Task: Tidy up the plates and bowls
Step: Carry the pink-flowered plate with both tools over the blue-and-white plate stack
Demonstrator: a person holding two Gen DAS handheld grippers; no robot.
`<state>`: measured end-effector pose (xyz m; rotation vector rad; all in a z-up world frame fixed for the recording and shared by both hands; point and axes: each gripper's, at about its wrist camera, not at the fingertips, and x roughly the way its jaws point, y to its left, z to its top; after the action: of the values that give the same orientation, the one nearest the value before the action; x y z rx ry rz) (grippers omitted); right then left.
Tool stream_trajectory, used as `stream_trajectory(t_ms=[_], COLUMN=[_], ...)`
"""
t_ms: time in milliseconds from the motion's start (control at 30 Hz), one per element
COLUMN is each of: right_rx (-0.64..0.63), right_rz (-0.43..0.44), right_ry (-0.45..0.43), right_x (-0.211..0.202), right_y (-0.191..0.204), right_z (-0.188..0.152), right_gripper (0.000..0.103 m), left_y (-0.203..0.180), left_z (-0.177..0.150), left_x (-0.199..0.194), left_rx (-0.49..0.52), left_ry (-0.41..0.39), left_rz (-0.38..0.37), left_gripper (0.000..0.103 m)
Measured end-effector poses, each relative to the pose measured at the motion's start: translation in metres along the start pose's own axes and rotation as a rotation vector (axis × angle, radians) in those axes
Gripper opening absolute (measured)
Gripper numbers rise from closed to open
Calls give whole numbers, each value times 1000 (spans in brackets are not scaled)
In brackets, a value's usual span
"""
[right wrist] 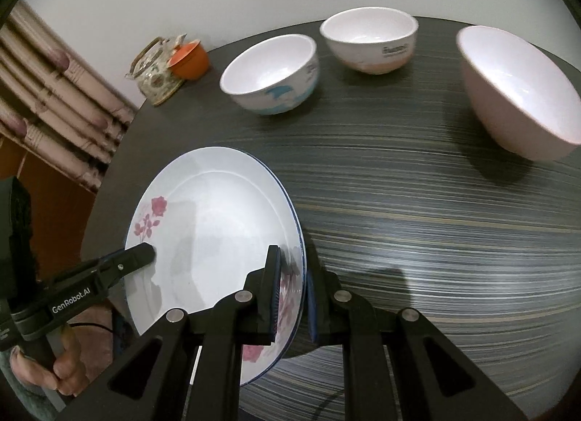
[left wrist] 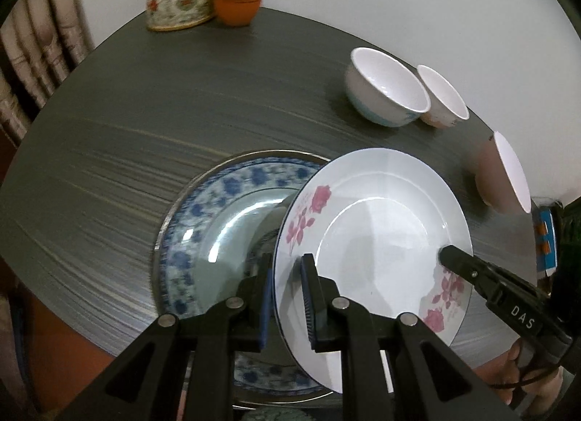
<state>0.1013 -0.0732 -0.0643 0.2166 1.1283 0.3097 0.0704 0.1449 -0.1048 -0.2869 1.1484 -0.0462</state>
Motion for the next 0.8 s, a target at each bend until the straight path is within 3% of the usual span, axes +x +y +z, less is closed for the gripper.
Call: stream_trajectory(t_ms=[267, 800], right_rx=[-38, -65], right_rz=[8, -2], right_ry=[40, 83], right_x=[19, 43], right_y=[25, 46], right_z=[-2, -3], right_gripper=[13, 13], left_y=[28, 42], left_z=[-4, 0], left_x=[3, 11], left_rx=[-45, -69], left_ry=[5, 15], left_rz=[26, 39], left_gripper=[15, 15])
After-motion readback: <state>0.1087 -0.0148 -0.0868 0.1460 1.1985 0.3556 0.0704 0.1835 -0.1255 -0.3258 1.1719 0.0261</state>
